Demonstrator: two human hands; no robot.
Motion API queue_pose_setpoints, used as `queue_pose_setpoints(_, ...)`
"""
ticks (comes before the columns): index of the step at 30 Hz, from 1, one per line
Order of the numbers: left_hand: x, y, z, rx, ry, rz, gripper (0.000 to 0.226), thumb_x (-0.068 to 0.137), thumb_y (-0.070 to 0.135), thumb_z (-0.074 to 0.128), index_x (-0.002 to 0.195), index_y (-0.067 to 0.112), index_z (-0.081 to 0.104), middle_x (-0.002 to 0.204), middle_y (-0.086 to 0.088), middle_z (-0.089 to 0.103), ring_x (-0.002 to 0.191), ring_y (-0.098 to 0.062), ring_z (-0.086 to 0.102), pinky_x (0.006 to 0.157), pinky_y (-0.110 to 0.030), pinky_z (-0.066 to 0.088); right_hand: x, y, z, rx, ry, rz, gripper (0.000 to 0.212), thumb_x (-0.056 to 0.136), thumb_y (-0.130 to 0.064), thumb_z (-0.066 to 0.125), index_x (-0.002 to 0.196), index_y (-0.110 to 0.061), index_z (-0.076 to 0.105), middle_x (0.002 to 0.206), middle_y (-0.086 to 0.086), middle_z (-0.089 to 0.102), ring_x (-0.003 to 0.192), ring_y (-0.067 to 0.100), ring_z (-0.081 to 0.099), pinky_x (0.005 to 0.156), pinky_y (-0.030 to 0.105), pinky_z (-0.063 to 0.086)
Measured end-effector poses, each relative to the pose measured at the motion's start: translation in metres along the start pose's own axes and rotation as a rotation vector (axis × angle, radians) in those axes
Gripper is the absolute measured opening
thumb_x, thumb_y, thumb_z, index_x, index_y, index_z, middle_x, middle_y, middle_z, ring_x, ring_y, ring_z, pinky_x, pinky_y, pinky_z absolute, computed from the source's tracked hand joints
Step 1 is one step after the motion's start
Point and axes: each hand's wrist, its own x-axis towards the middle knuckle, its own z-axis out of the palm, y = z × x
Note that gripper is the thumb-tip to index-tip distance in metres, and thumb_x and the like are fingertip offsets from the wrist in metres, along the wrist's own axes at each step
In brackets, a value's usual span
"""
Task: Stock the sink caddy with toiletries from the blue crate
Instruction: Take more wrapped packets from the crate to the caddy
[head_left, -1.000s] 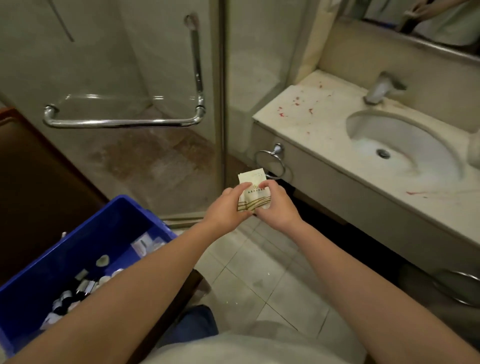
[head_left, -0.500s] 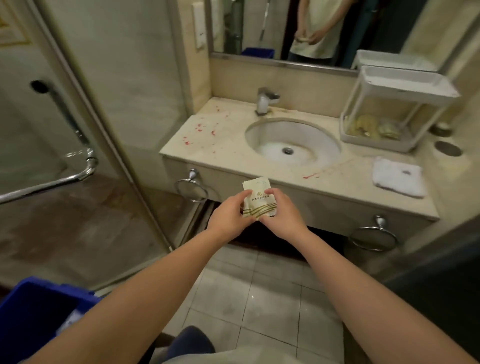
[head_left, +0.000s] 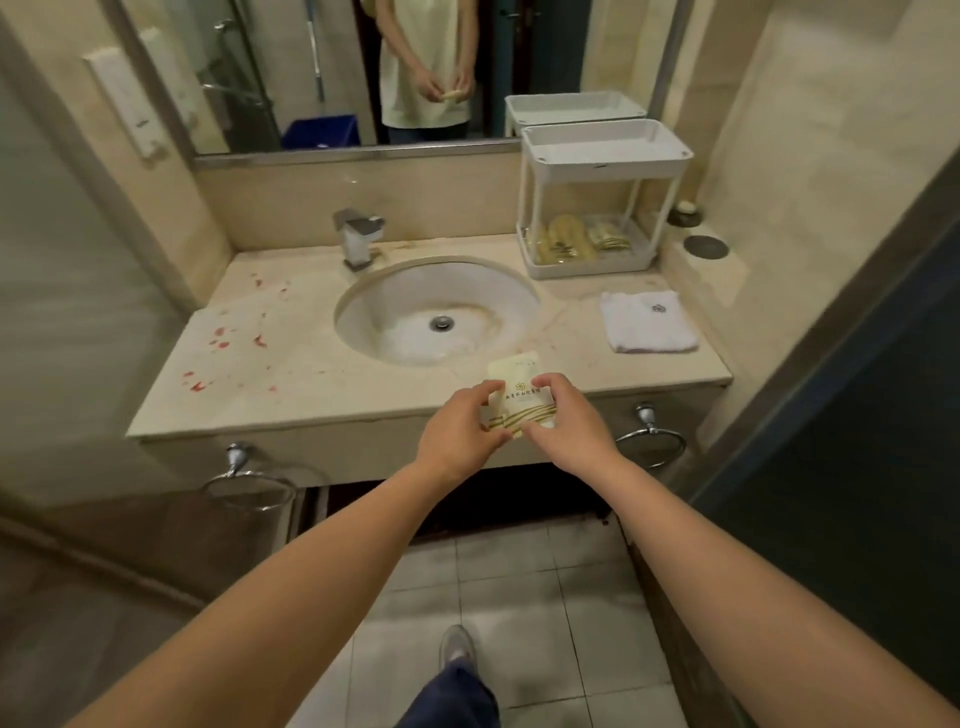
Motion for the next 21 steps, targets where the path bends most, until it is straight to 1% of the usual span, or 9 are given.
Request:
queue_pose_setpoints(4,0.057,0.001,0.000,0.010,-0.048,0.054,0.065,0.082,0.031,0.074,0.140,0.033,0.046,0.129,0.006,0.056,0.077,-0.003,0.062,0.078,-0.027,0.048,0.042,0.004,-0.010,0.002,0.040,0.055,0.054,0.084,-0.023,0.068,0.131,-0.029,0.044,0.134,-0.001,0.053,0.111,0.020,0.058,0.081,0.027,0.042)
queue_pose_setpoints(8,0.112,0.004,-0.001,0.004,-0.098,0.096,0.063,0.081,0.031,0.075,0.138,0.034,0.048,0.128,0.007,0.057,0.076,-0.003,0.063,0.078,-0.029,0.051,0.082,0.008,-0.020,0.045,0.101,0.079,0.055,0.083,-0.018,0.068,0.132,-0.025,0.045,0.136,0.000,0.052,0.122,0.019,0.052,0.090,0.029,0.042)
queue_pose_setpoints(12,0.152,0.011,0.001,-0.004,-0.142,0.135,0.061,0.081,0.029,0.074,0.136,0.034,0.049,0.125,0.008,0.057,0.074,-0.002,0.063,0.072,-0.029,0.051,0.109,0.015,-0.028,0.086,0.142,0.132,0.054,0.084,-0.017,0.068,0.132,-0.027,0.044,0.136,0.001,0.051,0.117,0.018,0.053,0.082,0.027,0.040)
queue_pose_setpoints(15,0.175,0.015,0.005,-0.017,-0.172,0.146,0.061,0.081,0.027,0.075,0.136,0.032,0.049,0.125,0.007,0.056,0.073,-0.006,0.065,0.063,-0.030,0.050,0.127,0.021,-0.033,0.113,0.165,0.154,0.054,0.083,-0.016,0.068,0.130,-0.027,0.045,0.135,0.001,0.052,0.121,0.018,0.051,0.084,0.028,0.041)
queue_pose_setpoints(19,0.203,0.023,0.014,-0.030,-0.179,0.138,0.062,0.080,0.026,0.077,0.136,0.031,0.050,0.123,0.005,0.058,0.075,-0.006,0.066,0.074,-0.035,0.056,0.152,0.030,-0.043,0.117,0.184,0.188,0.055,0.082,-0.018,0.070,0.130,-0.029,0.046,0.135,-0.002,0.053,0.120,0.017,0.052,0.082,0.027,0.040)
queue_pose_setpoints(21,0.219,0.027,0.020,-0.037,-0.183,0.139,0.061,0.081,0.025,0.077,0.135,0.030,0.050,0.123,0.004,0.058,0.076,-0.006,0.065,0.071,-0.035,0.056,0.167,0.038,-0.049,0.120,0.183,0.197,0.055,0.081,-0.018,0.070,0.130,-0.029,0.047,0.135,-0.003,0.053,0.120,0.016,0.052,0.081,0.025,0.038)
